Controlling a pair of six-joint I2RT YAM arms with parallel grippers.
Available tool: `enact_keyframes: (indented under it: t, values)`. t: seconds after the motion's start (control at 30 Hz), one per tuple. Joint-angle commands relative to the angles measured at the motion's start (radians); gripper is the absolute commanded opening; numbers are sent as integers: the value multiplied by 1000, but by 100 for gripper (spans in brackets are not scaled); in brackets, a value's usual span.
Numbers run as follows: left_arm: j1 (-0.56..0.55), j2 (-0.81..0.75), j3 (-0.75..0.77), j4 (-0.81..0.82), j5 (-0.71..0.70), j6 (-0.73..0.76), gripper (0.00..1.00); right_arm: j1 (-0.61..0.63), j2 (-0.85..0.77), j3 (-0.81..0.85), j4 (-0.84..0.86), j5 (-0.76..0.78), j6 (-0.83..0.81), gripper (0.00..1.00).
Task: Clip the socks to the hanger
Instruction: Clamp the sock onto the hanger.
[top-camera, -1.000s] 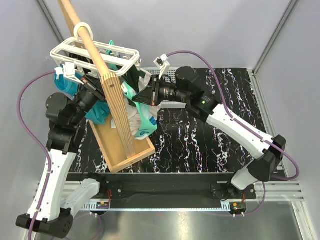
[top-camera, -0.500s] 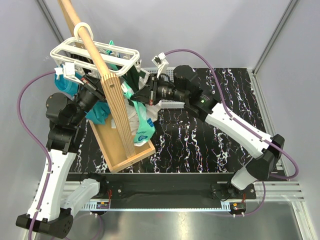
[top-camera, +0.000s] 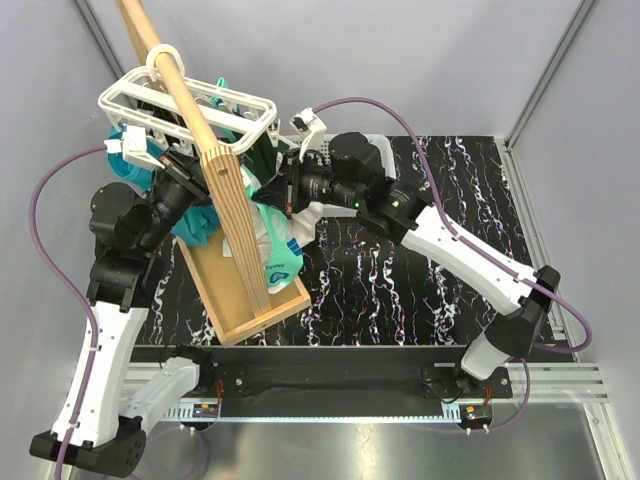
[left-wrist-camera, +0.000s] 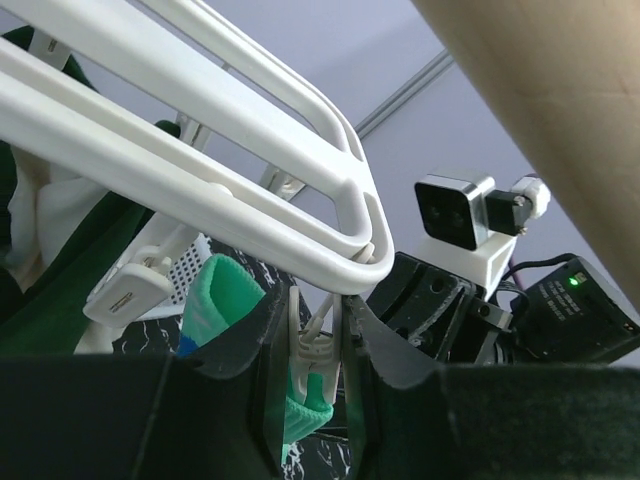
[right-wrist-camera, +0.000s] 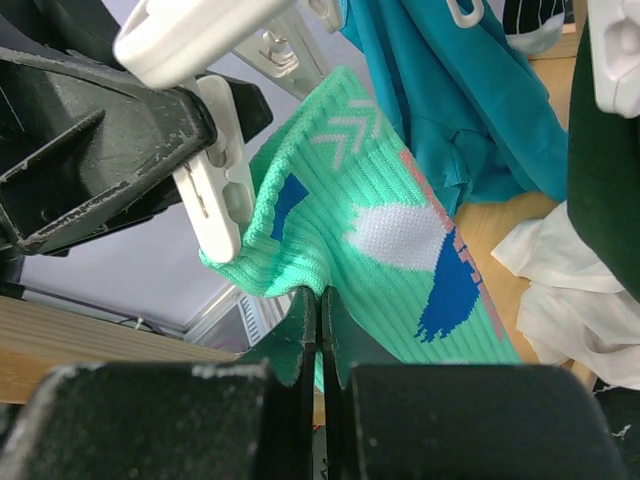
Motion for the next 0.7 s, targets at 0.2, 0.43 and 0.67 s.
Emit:
enact_keyframes:
  t: [0.2, 0.43, 0.67]
  values:
    - [-1, 5, 73, -94, -108, 56, 0, 29, 19, 100, -44, 110, -58, 0]
    - [-5, 5, 65, -94, -108, 74, 0, 44, -6, 80, -39, 147, -68, 0]
    - [-8, 11, 71, -93, -106, 83, 0, 55, -41, 66, 5, 132, -71, 0]
